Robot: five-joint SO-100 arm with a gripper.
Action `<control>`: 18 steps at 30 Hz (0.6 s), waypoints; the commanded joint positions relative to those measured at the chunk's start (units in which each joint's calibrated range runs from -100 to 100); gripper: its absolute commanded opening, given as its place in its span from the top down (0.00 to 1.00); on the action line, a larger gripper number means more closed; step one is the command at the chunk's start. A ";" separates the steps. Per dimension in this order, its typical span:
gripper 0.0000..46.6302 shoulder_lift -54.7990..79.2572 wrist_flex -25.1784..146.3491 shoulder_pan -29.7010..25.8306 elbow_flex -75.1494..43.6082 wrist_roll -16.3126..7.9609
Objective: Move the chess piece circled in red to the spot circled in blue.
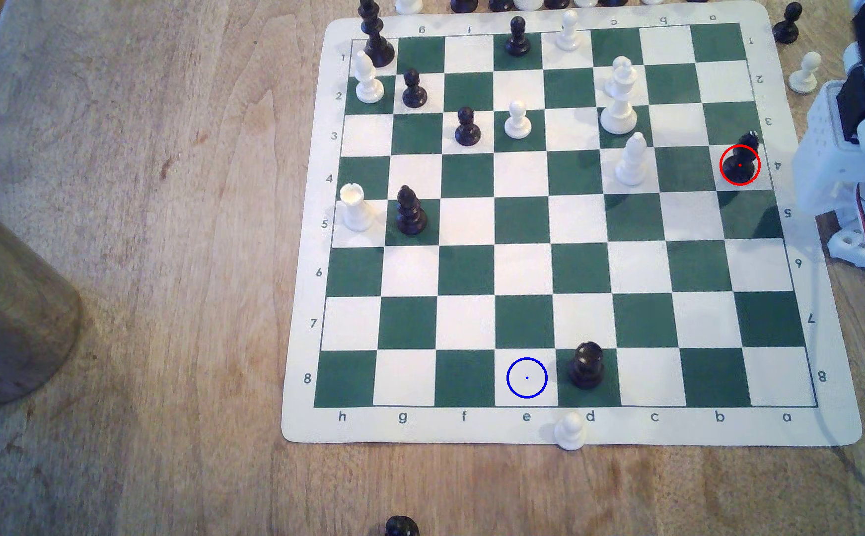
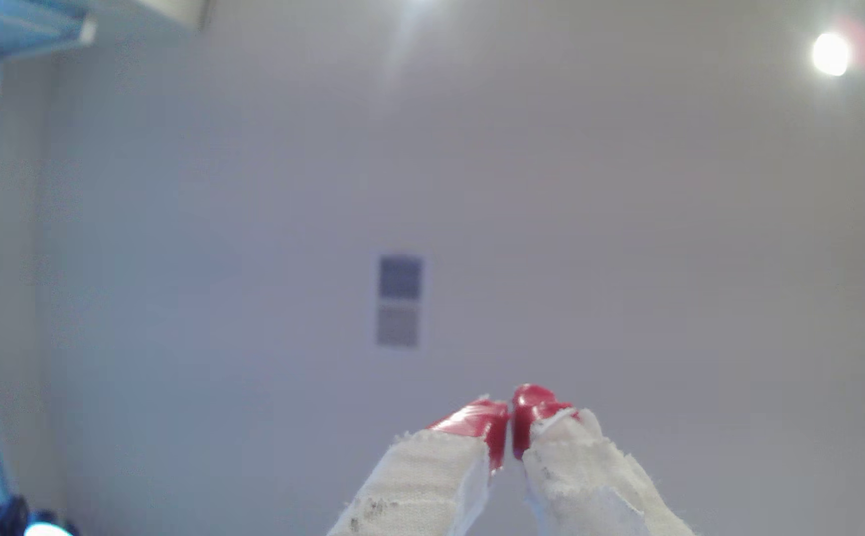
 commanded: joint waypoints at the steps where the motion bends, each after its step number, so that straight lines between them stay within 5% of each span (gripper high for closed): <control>1: 1.00 -0.28 22.12 -0.46 -11.55 -0.05; 8: 1.00 -0.20 69.86 0.79 -26.69 -0.39; 15: 1.00 -0.20 110.41 10.73 -45.28 -0.78; 18: 1.00 -0.20 121.54 12.61 -49.17 -6.94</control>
